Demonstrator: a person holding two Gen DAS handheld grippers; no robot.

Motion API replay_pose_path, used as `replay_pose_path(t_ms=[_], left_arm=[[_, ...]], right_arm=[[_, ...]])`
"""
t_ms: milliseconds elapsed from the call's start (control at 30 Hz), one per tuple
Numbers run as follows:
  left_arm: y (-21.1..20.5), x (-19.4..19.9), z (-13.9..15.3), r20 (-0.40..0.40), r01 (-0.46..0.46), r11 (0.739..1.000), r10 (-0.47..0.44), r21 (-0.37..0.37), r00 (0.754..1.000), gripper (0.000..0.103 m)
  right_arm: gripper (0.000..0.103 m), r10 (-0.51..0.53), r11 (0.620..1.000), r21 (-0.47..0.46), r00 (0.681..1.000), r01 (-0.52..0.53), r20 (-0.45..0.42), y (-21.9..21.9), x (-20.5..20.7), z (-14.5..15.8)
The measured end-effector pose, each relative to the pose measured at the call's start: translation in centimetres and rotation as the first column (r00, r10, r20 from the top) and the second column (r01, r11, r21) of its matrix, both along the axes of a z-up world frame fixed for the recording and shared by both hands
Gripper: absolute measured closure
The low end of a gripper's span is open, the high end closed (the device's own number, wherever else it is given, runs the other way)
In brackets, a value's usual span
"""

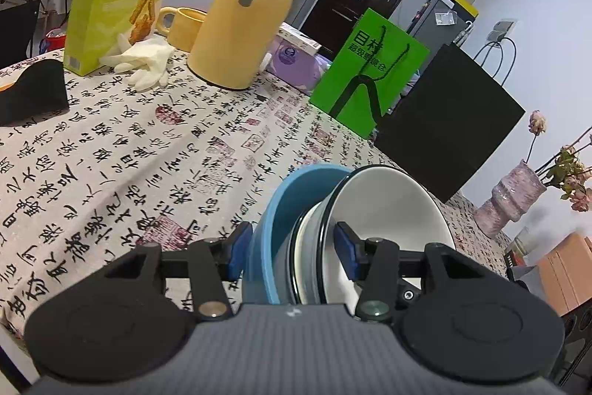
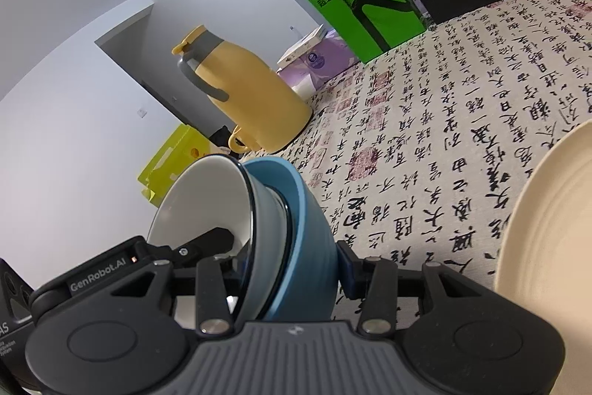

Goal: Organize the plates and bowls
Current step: 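Carry the bowl stack with both grippers toward the cream plates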

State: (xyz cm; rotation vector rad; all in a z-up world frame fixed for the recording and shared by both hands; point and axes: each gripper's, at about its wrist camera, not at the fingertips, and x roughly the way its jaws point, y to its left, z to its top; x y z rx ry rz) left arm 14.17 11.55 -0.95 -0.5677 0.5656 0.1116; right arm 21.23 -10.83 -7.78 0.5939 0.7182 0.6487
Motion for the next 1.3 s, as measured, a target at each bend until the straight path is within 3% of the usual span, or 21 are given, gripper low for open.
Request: replay_pose_path(t_ms=[1300], left_arm=[[-11.5, 1.0, 1.2, 0.013, 0.125, 0.991, -0.126, 0.05, 0.992, 0.054]], right_arm=[[0.061, -0.132, 0.99, 0.057, 0.991, 0.131, 0.02, -11.8, -2.0, 0.2]])
